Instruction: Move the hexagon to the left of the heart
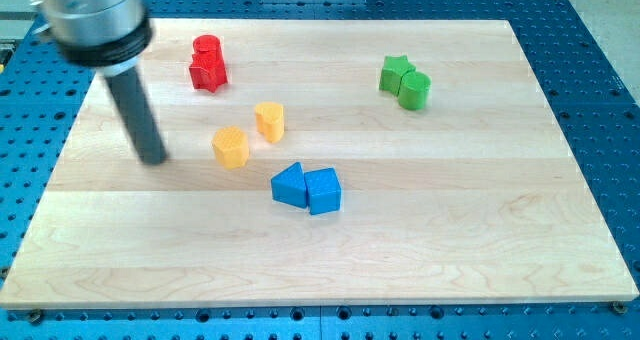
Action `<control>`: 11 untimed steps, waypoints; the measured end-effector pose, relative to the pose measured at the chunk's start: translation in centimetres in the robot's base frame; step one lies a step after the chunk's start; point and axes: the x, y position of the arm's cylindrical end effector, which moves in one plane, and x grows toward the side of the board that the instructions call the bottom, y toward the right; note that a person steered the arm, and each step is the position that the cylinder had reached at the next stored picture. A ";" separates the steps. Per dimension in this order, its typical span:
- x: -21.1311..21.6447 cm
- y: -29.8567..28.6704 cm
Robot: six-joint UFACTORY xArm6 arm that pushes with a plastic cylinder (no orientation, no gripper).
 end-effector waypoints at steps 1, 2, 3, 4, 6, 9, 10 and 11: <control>5.9 5.2; 2.3 8.8; -0.1 11.5; -3.1 11.8; -4.9 18.4; -0.6 5.7; -3.0 5.3; -3.6 3.8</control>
